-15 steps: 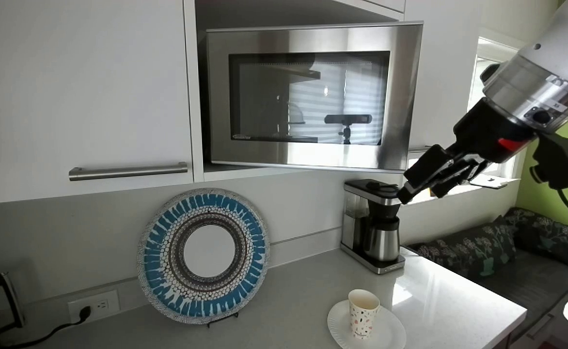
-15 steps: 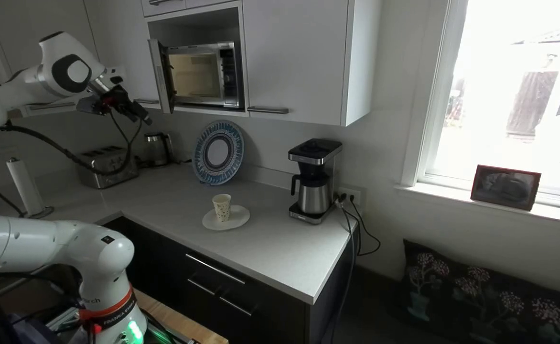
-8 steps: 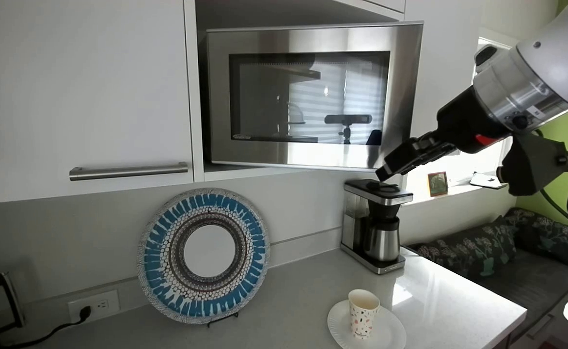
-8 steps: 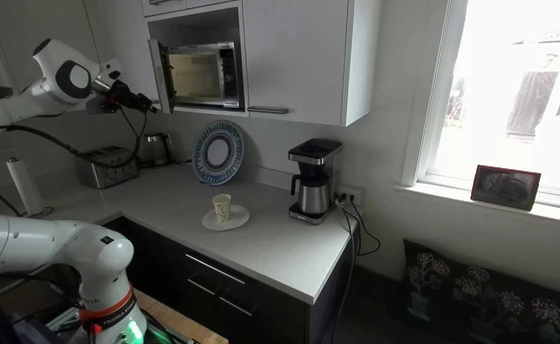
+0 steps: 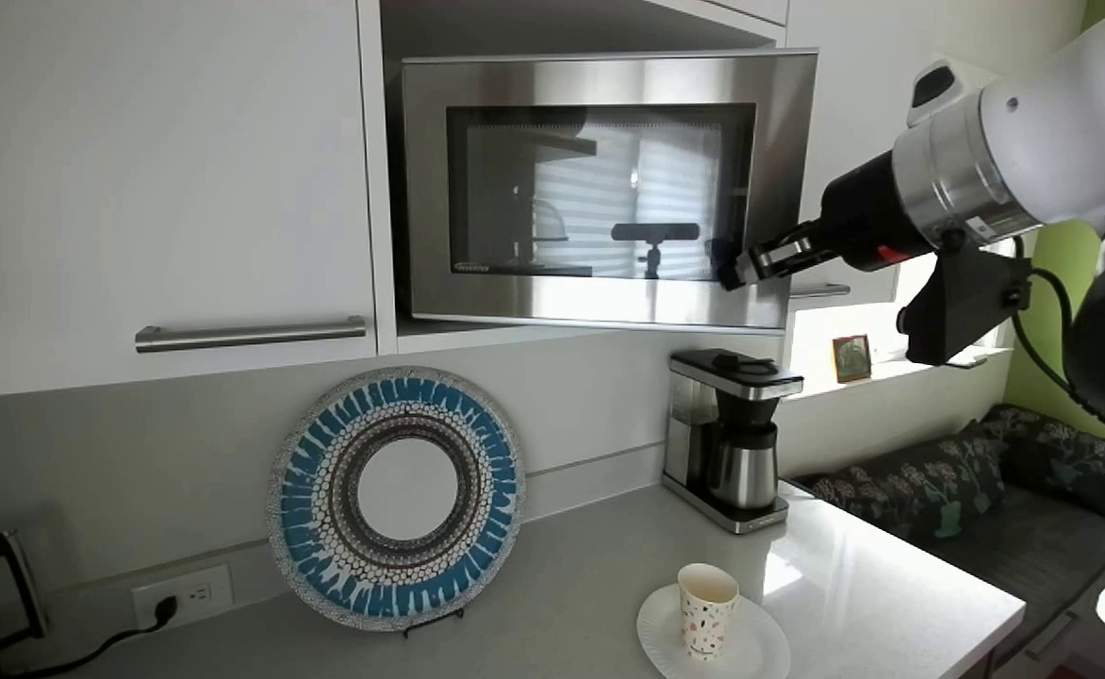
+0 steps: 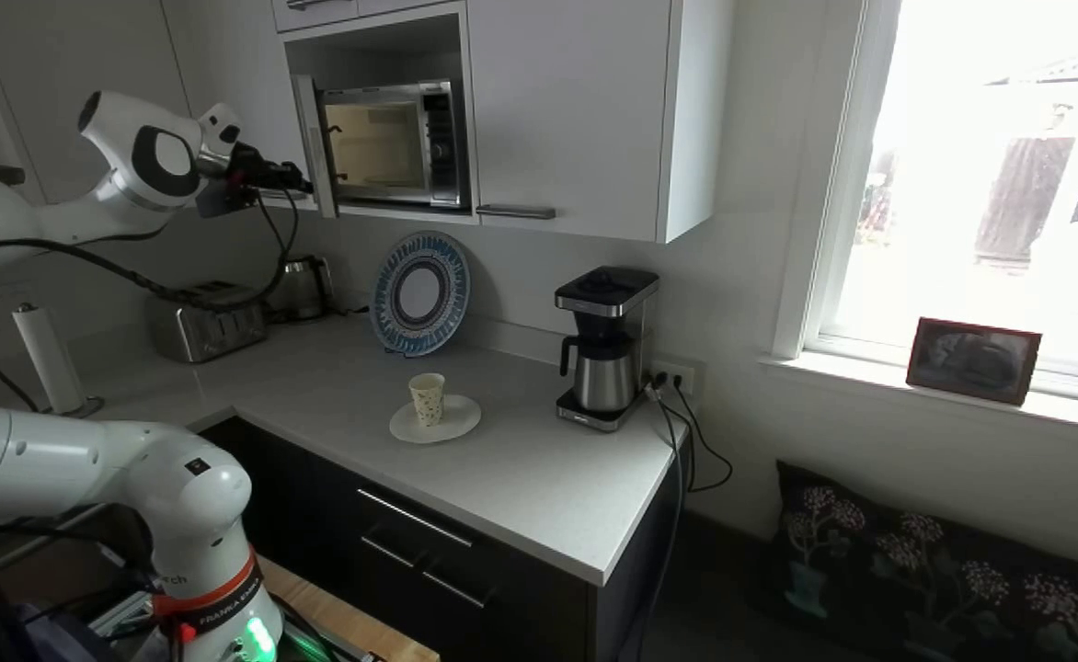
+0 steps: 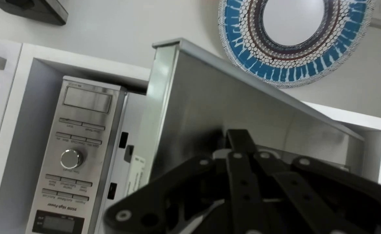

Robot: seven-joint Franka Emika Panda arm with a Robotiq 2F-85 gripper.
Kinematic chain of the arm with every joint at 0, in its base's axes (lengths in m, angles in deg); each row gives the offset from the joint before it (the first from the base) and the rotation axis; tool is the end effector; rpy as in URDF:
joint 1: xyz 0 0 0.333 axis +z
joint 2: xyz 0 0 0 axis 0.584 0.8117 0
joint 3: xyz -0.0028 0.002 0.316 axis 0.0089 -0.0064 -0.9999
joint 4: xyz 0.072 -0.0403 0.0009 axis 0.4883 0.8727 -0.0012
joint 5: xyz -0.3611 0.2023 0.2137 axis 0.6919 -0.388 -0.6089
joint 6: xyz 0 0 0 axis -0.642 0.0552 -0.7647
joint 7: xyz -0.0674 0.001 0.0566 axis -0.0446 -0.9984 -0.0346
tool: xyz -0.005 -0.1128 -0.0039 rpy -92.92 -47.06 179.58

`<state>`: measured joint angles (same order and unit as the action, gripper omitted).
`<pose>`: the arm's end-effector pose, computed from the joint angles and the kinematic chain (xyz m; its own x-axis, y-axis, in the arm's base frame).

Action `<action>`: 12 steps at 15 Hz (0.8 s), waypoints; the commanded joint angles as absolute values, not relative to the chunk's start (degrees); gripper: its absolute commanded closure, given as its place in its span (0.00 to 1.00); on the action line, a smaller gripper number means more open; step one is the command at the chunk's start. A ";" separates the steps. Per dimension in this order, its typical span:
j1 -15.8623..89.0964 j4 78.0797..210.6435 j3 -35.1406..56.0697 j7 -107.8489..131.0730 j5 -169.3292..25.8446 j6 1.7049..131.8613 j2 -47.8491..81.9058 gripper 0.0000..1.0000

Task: Close the door of the microwave

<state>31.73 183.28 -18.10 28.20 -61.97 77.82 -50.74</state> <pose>0.3637 0.2241 0.7458 0.3840 0.2001 0.9014 0.0112 -0.9772 0.2121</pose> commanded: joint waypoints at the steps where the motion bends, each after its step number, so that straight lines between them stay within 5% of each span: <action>1: 25.89 183.43 -19.53 29.34 -59.40 83.01 -49.49 1.00; 12: 21.73 179.43 -18.48 28.46 -59.73 85.13 -39.63 0.99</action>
